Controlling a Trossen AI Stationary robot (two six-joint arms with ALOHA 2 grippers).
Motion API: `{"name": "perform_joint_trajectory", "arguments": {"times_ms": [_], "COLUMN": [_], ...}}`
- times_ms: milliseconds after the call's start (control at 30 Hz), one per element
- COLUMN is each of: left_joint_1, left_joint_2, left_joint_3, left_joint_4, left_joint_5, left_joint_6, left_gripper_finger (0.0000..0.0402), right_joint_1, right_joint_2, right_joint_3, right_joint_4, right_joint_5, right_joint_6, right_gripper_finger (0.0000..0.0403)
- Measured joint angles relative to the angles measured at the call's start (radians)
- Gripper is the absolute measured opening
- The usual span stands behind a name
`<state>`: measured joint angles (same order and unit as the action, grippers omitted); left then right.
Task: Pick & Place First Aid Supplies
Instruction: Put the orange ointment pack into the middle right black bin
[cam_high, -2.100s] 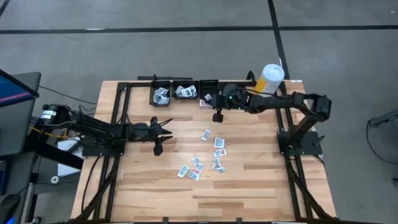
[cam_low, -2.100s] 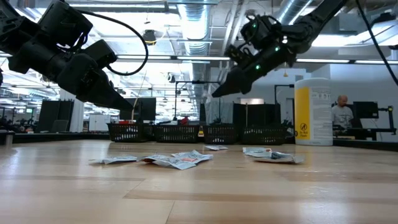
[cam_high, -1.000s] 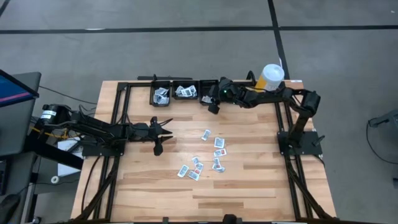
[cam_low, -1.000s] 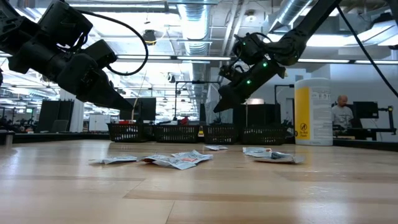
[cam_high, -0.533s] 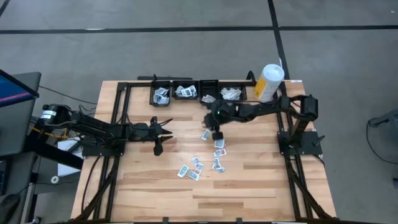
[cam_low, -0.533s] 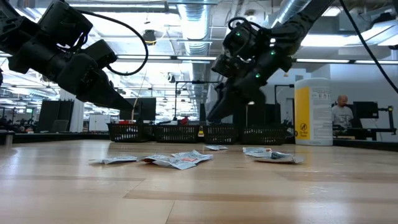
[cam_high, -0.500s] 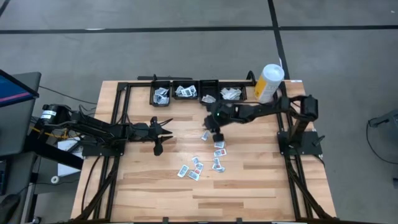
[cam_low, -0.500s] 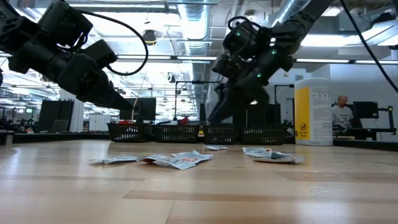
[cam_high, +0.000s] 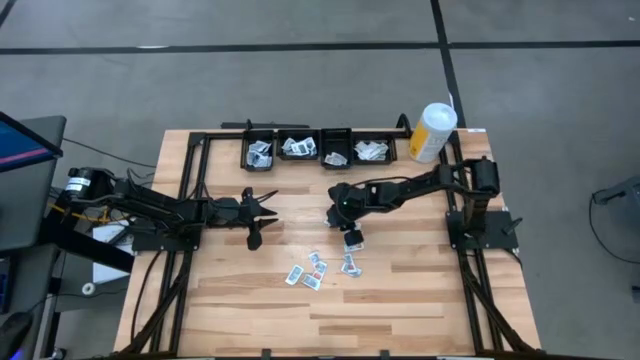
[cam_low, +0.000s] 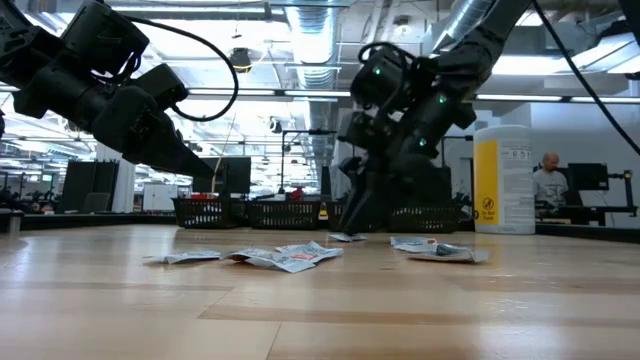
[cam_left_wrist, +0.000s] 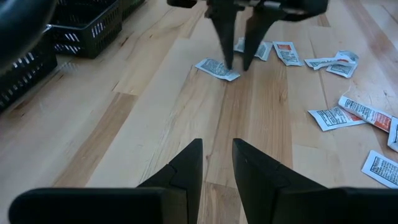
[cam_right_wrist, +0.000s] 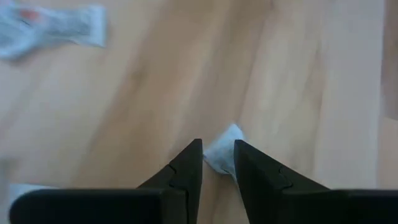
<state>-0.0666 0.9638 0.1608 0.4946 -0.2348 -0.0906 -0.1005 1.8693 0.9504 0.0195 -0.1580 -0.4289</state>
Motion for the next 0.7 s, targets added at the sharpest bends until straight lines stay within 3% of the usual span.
{"name": "perform_joint_trajectory", "arguments": {"times_ms": [167, 433, 700], "left_joint_1": [0.000, 0.000, 0.000], "left_joint_2": [0.000, 0.000, 0.000], "left_joint_3": [0.000, 0.000, 0.000], "left_joint_4": [0.000, 0.000, 0.000], "left_joint_5": [0.000, 0.000, 0.000], "left_joint_6": [0.000, 0.000, 0.000], "left_gripper_finger": [0.0088, 0.0088, 0.0088], "right_joint_1": [0.000, -0.009, -0.013], "right_joint_2": [0.034, 0.034, 0.035], "right_joint_3": [0.002, 0.003, 0.003], "right_joint_4": [0.030, 0.022, 0.020], "right_joint_5": [0.060, 0.070, 0.073], "right_joint_6": [0.000, 0.001, 0.001], "right_gripper_finger": [0.0087, 0.0083, 0.0032]}}
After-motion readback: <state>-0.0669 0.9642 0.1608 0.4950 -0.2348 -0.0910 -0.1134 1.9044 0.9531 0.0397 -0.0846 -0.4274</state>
